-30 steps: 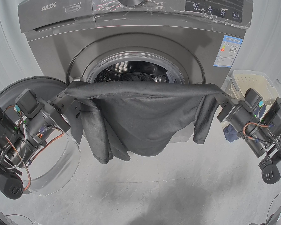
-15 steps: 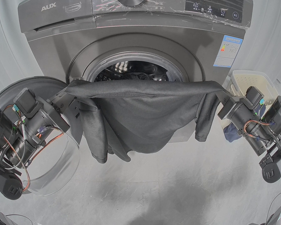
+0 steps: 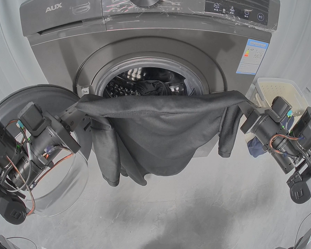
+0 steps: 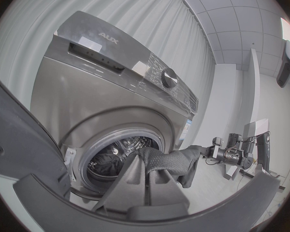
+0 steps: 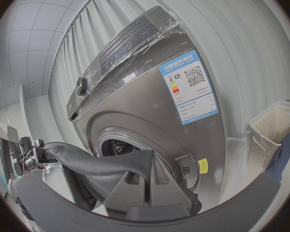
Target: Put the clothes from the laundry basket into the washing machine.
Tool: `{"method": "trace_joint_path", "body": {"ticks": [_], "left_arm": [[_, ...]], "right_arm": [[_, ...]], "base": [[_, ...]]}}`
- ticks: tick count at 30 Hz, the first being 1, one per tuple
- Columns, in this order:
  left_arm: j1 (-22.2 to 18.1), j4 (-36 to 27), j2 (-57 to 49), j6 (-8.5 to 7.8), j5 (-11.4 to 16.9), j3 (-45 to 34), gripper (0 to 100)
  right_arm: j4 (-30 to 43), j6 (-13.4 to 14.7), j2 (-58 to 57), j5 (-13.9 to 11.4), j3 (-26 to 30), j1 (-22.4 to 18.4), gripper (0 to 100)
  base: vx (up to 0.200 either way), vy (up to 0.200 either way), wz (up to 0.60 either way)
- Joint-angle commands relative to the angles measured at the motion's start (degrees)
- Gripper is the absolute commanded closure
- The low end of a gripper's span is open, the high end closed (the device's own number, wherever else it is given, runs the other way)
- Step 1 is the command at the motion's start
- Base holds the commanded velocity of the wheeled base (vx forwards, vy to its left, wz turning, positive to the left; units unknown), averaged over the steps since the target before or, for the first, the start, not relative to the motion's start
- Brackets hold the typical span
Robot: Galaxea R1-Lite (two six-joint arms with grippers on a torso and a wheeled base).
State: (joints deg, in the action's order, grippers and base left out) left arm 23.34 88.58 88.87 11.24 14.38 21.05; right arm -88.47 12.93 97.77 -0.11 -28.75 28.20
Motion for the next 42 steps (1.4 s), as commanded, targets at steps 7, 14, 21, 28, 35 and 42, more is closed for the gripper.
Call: {"method": "trace_joint_path", "body": {"ticks": [7, 14, 21, 28, 35, 42], "left_arm": [[7.4, 0.0, 3.7, -0.43, -0.4, -3.5, 100], [7.8, 0.1, 6.1, -0.69, -0.4, -2.4, 100], [8.1, 0.2, 7.1, -0.6, -0.4, -1.2, 100], [9.4, 0.2, 8.3, -1.4, -0.7, -1.3, 100], [9.4, 0.3, 9.7, -1.4, -0.8, -0.9, 100], [9.4, 0.3, 8.9, -1.48, -0.8, 0.0, 100]], "right_arm": [[0.0, -0.1, 3.0, 0.0, 4.8, 6.6, 100], [-0.1, -1.6, 8.5, 0.1, 6.7, 7.7, 100], [-0.1, -1.8, 11.9, 1.3, 5.2, 10.5, 100], [-0.1, -1.6, 14.9, 1.0, 4.7, 12.1, 100], [-0.1, -1.3, 15.2, 1.2, 6.9, 16.0, 0], [-0.1, -2.0, 15.1, 1.3, 14.0, 20.6, 0]], "base": [[0.0, 0.0, 0.0], [0.0, 0.0, 0.0], [0.0, 0.0, 0.0], [0.0, 0.0, 0.0], [0.0, 0.0, 0.0], [0.0, 0.0, 0.0]]}}
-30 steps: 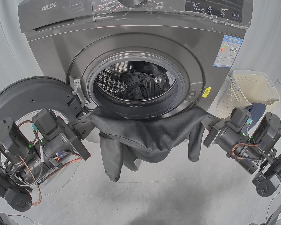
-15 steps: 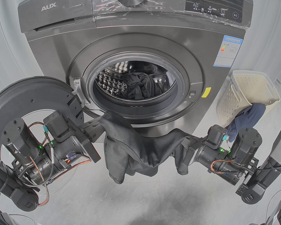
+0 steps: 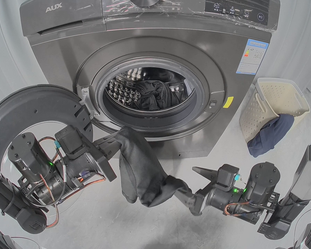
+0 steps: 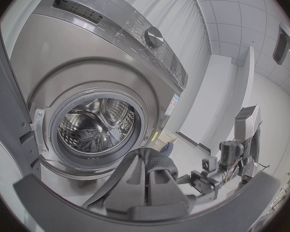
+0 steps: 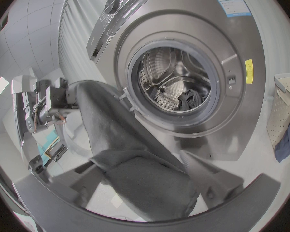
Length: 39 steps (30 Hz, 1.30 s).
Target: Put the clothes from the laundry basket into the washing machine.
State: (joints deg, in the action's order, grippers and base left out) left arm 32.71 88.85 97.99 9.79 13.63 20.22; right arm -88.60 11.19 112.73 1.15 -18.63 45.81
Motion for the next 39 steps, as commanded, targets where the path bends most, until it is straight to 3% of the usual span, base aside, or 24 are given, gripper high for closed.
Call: {"method": "trace_joint_path", "body": {"ticks": [1, 9, 20, 25, 29, 35, 39], "left_arm": [[0.0, 0.0, -0.3, -0.03, 0.0, 0.9, 100], [0.0, -0.1, -3.8, 0.05, 0.2, 1.1, 100], [-0.1, -0.1, -6.1, 0.32, 0.4, 1.7, 100], [-0.6, -0.1, -6.1, 0.58, 0.1, 3.3, 100], [-0.7, -0.1, -6.1, 0.67, 0.0, 3.8, 100], [-1.5, -0.2, -6.0, 0.67, -0.1, 4.6, 100], [-1.4, -0.2, -6.1, 0.58, -0.1, 4.3, 100]], "right_arm": [[0.0, -0.5, 0.1, 0.1, 4.3, 3.2, 0], [0.0, -1.7, -0.1, 0.1, 4.8, 2.0, 0], [0.0, -2.0, -1.4, 1.4, -2.6, -1.6, 0], [0.0, -1.9, -1.2, 1.6, 1.7, -0.9, 0], [0.0, -1.9, -1.3, 1.6, 9.8, -0.8, 0], [0.0, -1.9, -1.3, 1.1, 16.5, -0.7, 0], [-0.1, -1.9, -1.7, 1.1, 15.8, 0.6, 0]], "base": [[0.0, 0.0, 0.0], [0.0, 0.0, 0.0], [0.0, 0.0, 0.0], [0.0, 0.0, 0.0], [0.0, 0.0, 0.0], [0.0, 0.0, 0.0], [0.0, 0.0, 0.0]]}}
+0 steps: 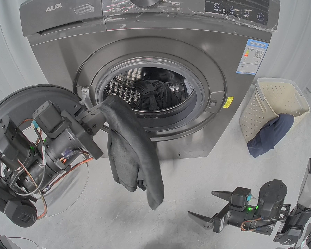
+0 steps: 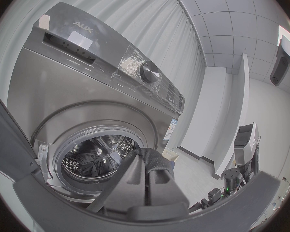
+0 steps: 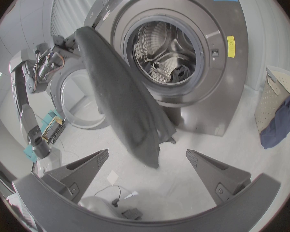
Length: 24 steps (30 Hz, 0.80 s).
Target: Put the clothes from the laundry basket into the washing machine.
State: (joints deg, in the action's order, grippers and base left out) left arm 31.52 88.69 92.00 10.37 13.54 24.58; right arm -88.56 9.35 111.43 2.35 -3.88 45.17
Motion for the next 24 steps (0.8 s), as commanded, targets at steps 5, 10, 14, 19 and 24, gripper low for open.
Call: {"method": "trace_joint_path", "body": {"ticks": [5, 10, 14, 19, 24], "left_arm": [[0.3, 0.1, -0.4, -0.27, 0.3, -0.8, 100], [1.1, 0.1, -2.5, 0.17, 1.3, -1.8, 100], [1.3, 0.0, -3.6, 0.26, 2.1, -1.8, 100], [1.3, 0.1, -3.7, 0.26, 2.1, -1.6, 100], [1.3, 0.1, -3.4, 0.26, 2.1, -1.9, 100]], "right_arm": [[0.1, -0.3, -0.4, 0.1, -10.0, -0.1, 0], [0.1, -1.5, 5.4, -0.2, -19.2, -1.2, 0], [0.0, -2.0, 11.2, -0.3, -25.3, -0.6, 0], [0.1, -2.8, 14.5, -1.7, -29.8, 1.5, 0], [0.1, -2.8, 15.0, -2.8, -30.4, 4.5, 0]], "base": [[0.0, 0.0, 0.0], [0.0, 0.0, 0.0], [0.0, 0.0, 0.0], [0.0, 0.0, 0.0], [0.0, 0.0, 0.0]]}}
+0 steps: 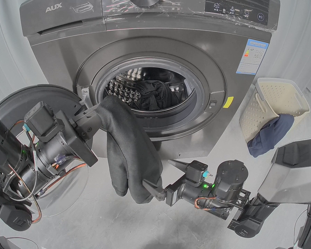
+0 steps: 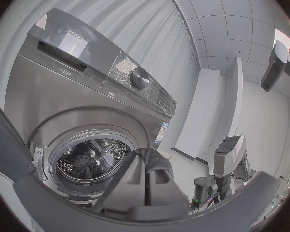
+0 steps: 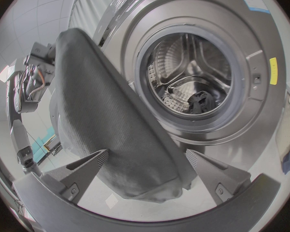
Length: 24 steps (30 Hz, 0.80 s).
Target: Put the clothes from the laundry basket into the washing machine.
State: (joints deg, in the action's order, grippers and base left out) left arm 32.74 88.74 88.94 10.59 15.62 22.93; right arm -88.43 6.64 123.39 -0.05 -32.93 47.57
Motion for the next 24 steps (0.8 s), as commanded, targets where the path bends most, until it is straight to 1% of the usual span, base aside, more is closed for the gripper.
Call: {"method": "trace_joint_path", "body": {"ticks": [1, 3, 6, 8, 9, 10, 12, 13, 16, 24], "left_arm": [[0.1, 0.0, -0.2, -0.05, 0.0, -0.3, 100], [0.1, 0.0, -0.2, -0.05, 0.0, -0.3, 100], [0.7, -0.1, -0.6, -0.05, 0.0, -0.3, 100], [1.0, 0.0, -0.6, 0.04, 0.0, -0.3, 100], [1.2, 0.0, -0.7, -0.05, 0.0, -0.3, 100], [1.3, 0.0, -0.7, -0.05, 0.0, -0.4, 100], [1.3, 0.0, -0.6, -0.13, 0.1, -0.5, 100], [1.3, 0.0, -0.7, -0.13, 0.1, -0.7, 100], [1.3, 0.0, -0.8, -0.13, 0.9, -0.7, 100], [1.2, 0.0, -1.6, 0.13, 1.2, -0.6, 100]], "right_arm": [[-0.1, 0.0, 3.4, -0.4, -1.6, 2.8, 0], [-0.1, 0.0, 4.1, -0.4, -2.4, 3.3, 0], [0.1, -0.2, 6.6, -0.3, -5.7, 3.1, 0], [0.3, -0.2, 7.6, -0.3, -7.4, 2.5, 0], [0.5, -0.7, 9.0, -0.3, -9.6, 2.1, 0], [0.6, -0.8, 9.7, -0.3, -10.7, 1.7, 0], [0.6, -0.9, 10.6, -0.3, -11.7, 1.0, 0], [0.6, -1.3, 12.3, -0.3, -13.8, 0.2, 0], [0.6, -1.6, 13.9, -0.4, -16.2, -0.8, 0], [0.8, -1.6, 17.0, -0.4, -21.8, -0.4, 0]], "base": [[0.0, 0.0, 0.0], [0.0, 0.0, 0.0], [0.0, 0.0, 0.0], [0.0, 0.0, 0.0], [0.0, 0.0, 0.0], [0.0, 0.0, 0.0], [0.0, 0.0, 0.0], [0.0, 0.0, 0.0], [0.0, 0.0, 0.0], [0.0, 0.0, 0.0]]}}
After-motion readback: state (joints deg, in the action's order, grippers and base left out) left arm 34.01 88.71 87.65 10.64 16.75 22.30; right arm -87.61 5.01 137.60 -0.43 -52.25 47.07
